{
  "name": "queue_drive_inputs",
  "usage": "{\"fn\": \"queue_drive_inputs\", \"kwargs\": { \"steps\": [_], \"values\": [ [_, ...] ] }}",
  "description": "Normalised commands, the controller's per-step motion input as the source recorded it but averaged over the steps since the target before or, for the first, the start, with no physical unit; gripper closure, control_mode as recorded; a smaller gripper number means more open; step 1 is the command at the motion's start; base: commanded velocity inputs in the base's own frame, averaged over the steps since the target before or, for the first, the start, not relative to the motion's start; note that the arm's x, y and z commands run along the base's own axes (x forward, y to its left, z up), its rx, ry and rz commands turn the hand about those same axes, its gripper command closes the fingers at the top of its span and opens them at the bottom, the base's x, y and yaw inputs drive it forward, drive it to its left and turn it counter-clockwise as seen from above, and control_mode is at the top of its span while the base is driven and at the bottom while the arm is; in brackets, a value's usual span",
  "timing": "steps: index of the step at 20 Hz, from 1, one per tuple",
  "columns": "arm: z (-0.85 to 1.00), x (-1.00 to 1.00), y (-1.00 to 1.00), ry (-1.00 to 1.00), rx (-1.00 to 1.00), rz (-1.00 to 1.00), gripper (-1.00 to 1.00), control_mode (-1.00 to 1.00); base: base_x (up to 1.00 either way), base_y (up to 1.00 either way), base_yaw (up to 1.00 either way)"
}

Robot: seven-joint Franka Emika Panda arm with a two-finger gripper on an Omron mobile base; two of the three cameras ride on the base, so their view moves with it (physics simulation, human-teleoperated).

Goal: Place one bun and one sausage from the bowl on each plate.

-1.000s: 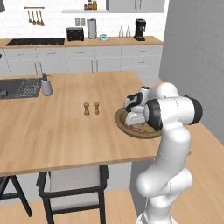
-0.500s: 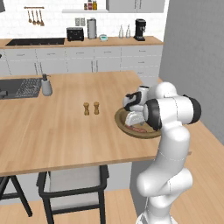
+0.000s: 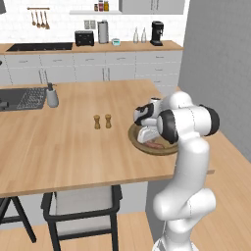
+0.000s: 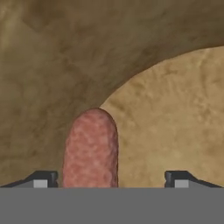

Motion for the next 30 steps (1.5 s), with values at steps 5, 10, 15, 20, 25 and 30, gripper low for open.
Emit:
{"fn": "queue_drive_inputs", "kwargs": {
  "steps": [5,10,15,20,25,30],
  "values": [
    [-0.42,0.18,0.0,0.08,0.0,0.12,1.0,-1.0,0.0,0.0,0.0],
    [-0.14,0.04,0.0,0.0,0.02,0.15,1.0,-1.0,0.0,0.0,0.0],
    [0.23,-0.47,0.0,-0.22,0.05,0.14,1.0,-1.0,0.0,0.0,0.0],
    [0.81,-0.81,0.03,-0.31,0.01,0.1,1.0,-1.0,0.0,0.0,0.0],
    [1.0,-0.8,0.21,-0.17,0.0,0.03,1.0,-1.0,0.0,0.0,0.0],
    [0.99,-0.61,0.44,-0.07,0.0,0.0,1.0,-1.0,0.0,0.0,0.0]
  ]
}}
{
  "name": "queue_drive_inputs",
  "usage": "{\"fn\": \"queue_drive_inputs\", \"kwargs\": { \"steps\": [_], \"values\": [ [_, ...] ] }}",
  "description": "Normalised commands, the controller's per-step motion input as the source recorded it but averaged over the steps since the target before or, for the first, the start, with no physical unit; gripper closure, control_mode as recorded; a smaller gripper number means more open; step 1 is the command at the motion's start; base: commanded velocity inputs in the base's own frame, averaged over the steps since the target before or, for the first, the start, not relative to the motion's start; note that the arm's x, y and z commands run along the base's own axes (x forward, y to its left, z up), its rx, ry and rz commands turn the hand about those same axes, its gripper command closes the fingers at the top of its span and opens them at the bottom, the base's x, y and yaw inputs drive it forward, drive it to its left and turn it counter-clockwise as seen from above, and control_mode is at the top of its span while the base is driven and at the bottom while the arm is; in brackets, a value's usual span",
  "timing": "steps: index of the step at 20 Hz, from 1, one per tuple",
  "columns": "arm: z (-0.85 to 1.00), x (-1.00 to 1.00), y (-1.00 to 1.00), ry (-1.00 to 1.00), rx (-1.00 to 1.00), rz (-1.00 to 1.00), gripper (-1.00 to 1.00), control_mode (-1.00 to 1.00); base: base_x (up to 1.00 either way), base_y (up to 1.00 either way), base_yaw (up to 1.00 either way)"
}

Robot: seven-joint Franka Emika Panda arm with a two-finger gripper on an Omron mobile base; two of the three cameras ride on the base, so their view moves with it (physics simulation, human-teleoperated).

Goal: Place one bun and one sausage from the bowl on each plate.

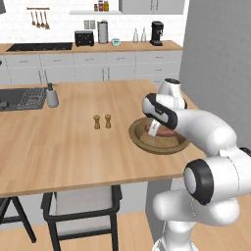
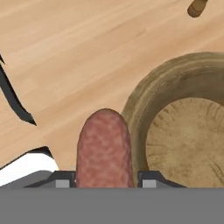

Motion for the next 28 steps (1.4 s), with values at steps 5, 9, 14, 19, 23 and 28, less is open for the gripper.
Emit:
{"fn": "queue_drive_inputs", "kwargs": {
  "steps": [5,9,14,19,23,28],
  "values": [
    [0.65,-0.49,0.56,-0.01,0.0,0.0,1.0,-1.0,0.0,0.0,0.0],
    [0.0,0.0,0.0,0.0,0.0,0.0,1.0,1.0,-0.46,0.96,0.0],
    [0.0,0.0,0.0,0.0,0.0,0.0,1.0,1.0,-0.25,1.0,0.0],
    [0.0,0.0,0.0,0.0,0.0,0.0,1.0,1.0,0.0,1.0,-0.03],
    [0.0,0.0,0.0,0.0,0.0,0.0,1.0,1.0,-0.05,1.0,-0.07],
    [0.0,0.0,0.0,0.0,0.0,0.0,1.0,1.0,-0.37,1.0,-0.1]
  ]
}}
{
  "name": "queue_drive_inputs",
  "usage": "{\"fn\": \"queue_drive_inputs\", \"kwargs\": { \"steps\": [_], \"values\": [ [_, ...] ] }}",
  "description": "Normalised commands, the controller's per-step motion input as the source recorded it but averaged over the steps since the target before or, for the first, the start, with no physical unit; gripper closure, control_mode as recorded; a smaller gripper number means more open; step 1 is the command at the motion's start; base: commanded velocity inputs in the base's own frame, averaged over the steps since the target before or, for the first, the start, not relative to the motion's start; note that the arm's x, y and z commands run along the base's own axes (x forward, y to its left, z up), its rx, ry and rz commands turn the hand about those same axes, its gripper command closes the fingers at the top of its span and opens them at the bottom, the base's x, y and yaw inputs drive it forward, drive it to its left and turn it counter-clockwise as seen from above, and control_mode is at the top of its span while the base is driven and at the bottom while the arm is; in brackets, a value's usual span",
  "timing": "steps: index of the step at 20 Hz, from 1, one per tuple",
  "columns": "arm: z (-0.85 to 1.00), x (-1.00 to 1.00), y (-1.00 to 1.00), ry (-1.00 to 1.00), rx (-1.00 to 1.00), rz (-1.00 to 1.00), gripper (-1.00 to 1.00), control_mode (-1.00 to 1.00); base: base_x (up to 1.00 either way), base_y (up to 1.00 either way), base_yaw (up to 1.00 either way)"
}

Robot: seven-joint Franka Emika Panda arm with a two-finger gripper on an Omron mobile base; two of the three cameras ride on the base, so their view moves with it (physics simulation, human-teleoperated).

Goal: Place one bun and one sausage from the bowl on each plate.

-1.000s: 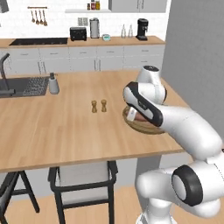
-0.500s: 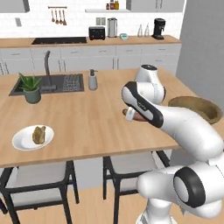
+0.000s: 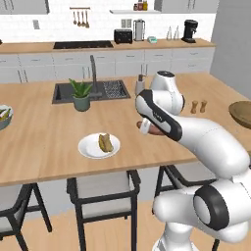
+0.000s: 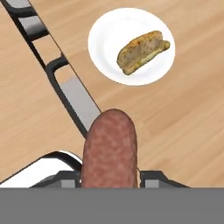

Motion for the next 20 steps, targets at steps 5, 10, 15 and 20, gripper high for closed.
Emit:
{"fn": "queue_drive_inputs", "kwargs": {
  "steps": [5,10,15,20],
  "values": [
    [0.0,0.0,0.0,0.0,0.0,0.0,1.0,1.0,0.05,1.0,-0.18],
    [0.0,0.0,0.0,0.0,0.0,0.0,1.0,1.0,0.39,0.99,-0.19],
    [0.0,0.7,0.04,0.0,0.0,-0.26,1.0,-1.0,0.15,0.08,-0.05],
    [-0.12,0.35,-0.25,-0.01,0.02,-0.52,1.0,-1.0,0.0,0.0,0.0]
  ]
}}
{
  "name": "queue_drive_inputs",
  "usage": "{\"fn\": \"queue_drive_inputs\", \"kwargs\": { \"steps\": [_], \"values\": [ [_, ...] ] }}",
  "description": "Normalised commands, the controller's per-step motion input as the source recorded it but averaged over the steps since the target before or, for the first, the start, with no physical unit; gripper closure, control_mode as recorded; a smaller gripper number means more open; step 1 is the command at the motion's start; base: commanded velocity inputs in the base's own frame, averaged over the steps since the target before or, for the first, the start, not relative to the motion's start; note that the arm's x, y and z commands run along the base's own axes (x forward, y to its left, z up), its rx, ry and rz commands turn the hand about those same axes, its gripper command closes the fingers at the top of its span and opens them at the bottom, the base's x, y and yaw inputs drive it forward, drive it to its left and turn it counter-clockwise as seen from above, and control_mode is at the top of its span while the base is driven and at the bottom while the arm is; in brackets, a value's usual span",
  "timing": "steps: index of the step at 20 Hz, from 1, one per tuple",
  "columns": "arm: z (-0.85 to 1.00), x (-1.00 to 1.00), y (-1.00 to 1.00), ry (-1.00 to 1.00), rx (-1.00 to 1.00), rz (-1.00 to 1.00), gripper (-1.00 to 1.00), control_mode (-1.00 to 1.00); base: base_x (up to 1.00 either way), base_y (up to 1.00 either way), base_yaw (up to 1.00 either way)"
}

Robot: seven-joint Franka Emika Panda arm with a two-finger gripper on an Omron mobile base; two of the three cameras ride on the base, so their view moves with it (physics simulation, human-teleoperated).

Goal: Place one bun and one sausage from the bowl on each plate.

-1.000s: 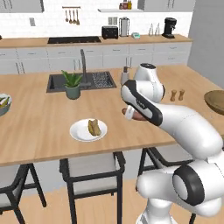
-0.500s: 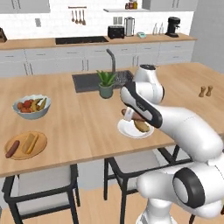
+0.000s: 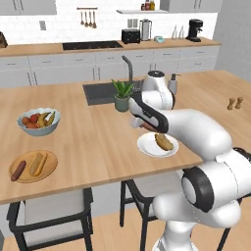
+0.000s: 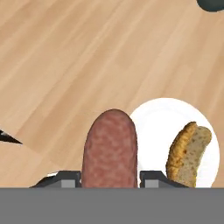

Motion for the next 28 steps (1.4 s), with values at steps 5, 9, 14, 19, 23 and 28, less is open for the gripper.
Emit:
{"fn": "queue_drive_inputs", "kwargs": {
  "steps": [5,9,14,19,23,28],
  "values": [
    [-0.51,0.0,-0.34,-0.01,0.01,-0.64,1.0,-1.0,0.0,0.0,0.0],
    [-0.38,0.04,-0.42,0.01,0.0,-0.41,1.0,-1.0,0.0,0.0,0.0],
    [-0.26,0.14,-0.09,0.11,0.0,-0.18,1.0,-1.0,0.0,0.0,0.0],
    [-0.34,0.17,-0.08,0.16,0.0,-0.07,1.0,-1.0,0.0,0.0,0.0],
    [-0.4,0.19,-0.21,0.18,0.0,0.0,1.0,-1.0,0.0,0.0,0.0],
    [-0.34,0.14,-0.04,0.11,0.0,-0.01,1.0,-1.0,0.0,0.0,0.0]
  ]
}}
